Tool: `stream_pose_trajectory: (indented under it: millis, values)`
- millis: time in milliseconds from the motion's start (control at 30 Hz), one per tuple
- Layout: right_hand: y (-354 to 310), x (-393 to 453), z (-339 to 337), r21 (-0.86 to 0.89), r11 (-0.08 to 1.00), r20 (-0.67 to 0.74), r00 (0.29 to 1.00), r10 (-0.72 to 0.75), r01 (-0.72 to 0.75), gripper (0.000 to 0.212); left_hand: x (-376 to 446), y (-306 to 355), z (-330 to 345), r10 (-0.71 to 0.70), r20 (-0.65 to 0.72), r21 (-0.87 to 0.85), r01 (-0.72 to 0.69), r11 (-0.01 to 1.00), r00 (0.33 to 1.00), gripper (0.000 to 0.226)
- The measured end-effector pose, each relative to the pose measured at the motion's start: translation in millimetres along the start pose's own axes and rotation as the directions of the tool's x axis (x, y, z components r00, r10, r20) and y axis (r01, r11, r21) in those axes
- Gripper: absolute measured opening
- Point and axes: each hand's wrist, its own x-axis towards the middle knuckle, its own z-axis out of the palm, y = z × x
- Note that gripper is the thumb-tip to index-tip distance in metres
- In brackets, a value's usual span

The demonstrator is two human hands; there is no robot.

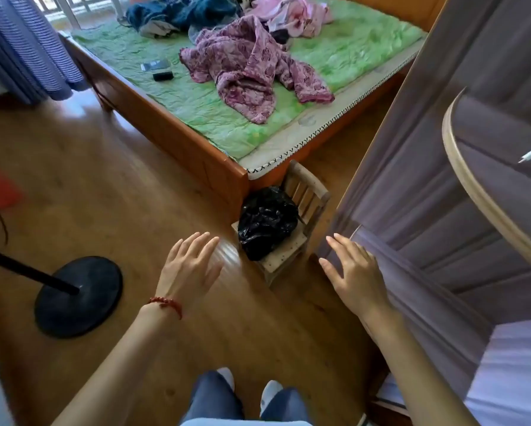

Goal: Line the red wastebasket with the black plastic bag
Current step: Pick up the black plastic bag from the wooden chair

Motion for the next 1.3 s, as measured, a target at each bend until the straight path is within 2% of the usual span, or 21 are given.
stream_pose_trajectory:
  millis: [133,333,433,533,667,767,933,1300]
  values:
    - [1,13,9,0.004,1.0,0.017,1.0,0.023,-0.023,0.055,11,-3,11,0.049,-0.029,0.033,-0.048,0.998,0.998,0.051]
    - [0,50,36,-0.016,0.998,0.047,0.997,0.056,-0.055,0.054,52,-26,34,0.107,0.031,-0.022,-0.106,0.994,0.994,0.052]
    - [-6,75,51,-0.006,0.996,0.089,0.992,0.089,-0.089,0.05,79,-39,46,0.105,0.098,-0.102,-0.095,0.99,0.99,0.064]
    - [-14,103,67,0.008,0.992,0.139,0.983,0.123,-0.126,0.048,104,-57,60,0.091,0.18,-0.17,-0.06,0.984,0.979,0.062]
    - [-24,139,93,0.014,0.985,0.174,0.97,0.169,-0.174,0.063,138,-79,79,0.092,0.276,-0.242,-0.023,0.97,0.957,0.067]
    - [-29,156,110,0.023,0.981,0.179,0.966,0.187,-0.194,0.066,159,-90,96,0.114,0.311,-0.273,-0.026,0.962,0.943,0.059]
    - [-27,171,132,0.045,0.971,0.213,0.952,0.22,-0.234,0.055,183,-99,122,0.147,0.369,-0.301,-0.032,0.953,0.918,0.056]
    - [23,210,209,0.086,0.969,0.317,0.928,0.195,-0.233,0.052,202,-99,205,0.127,0.429,-0.319,0.019,0.948,0.895,0.053]
